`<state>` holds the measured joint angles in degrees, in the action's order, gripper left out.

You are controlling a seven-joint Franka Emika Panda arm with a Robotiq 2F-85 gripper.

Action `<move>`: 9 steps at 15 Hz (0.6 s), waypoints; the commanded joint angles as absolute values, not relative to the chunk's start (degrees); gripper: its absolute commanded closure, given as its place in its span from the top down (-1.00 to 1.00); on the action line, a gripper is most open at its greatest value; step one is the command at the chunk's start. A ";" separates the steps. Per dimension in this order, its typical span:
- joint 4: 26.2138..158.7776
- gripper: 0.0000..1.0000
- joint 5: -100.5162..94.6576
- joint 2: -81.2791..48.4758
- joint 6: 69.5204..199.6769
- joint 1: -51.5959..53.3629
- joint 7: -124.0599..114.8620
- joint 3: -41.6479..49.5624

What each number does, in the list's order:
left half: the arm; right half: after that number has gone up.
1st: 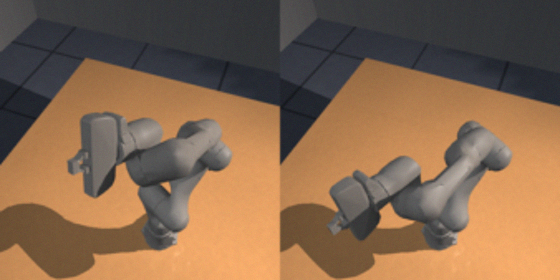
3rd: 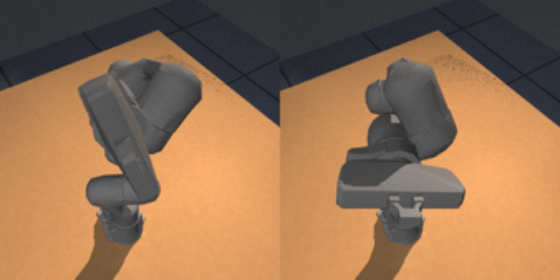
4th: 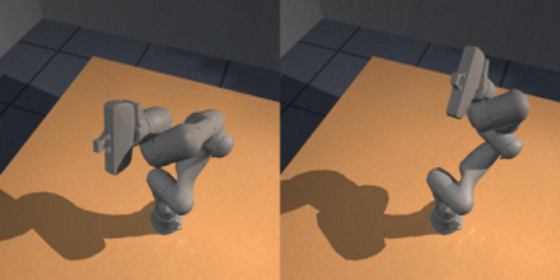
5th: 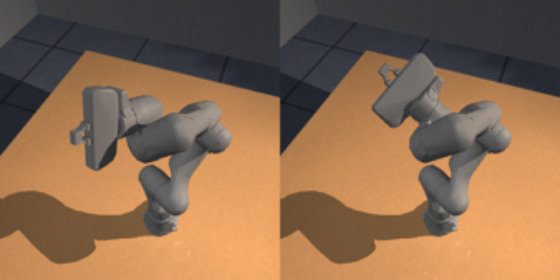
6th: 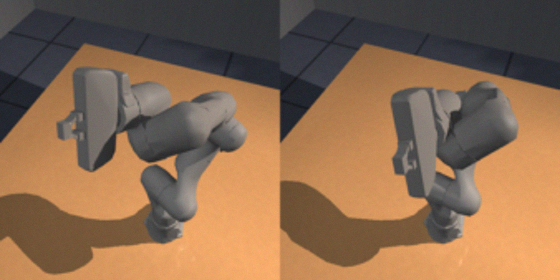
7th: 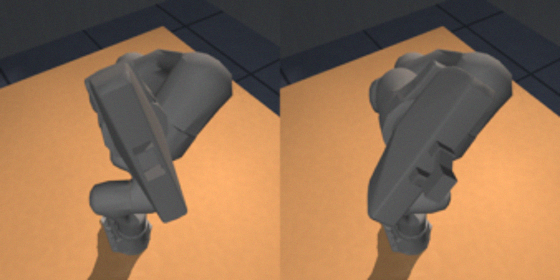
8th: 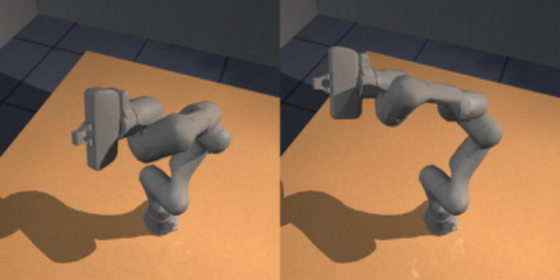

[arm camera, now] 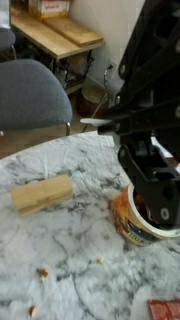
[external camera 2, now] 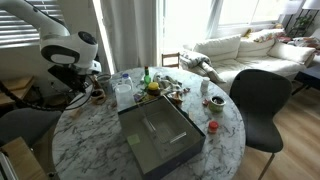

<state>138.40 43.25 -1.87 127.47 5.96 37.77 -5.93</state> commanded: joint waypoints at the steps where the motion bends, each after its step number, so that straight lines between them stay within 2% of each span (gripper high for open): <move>1: 138.91 -0.97 31.17 -2.04 133.21 7.19 31.73 -7.10; 6: 138.00 -0.97 21.52 -4.23 140.41 7.93 29.09 -8.81; 8: 137.20 -0.97 26.43 -5.11 141.02 7.50 34.13 -9.72; 9: 137.88 -0.89 24.22 -3.85 139.89 7.30 31.10 -9.46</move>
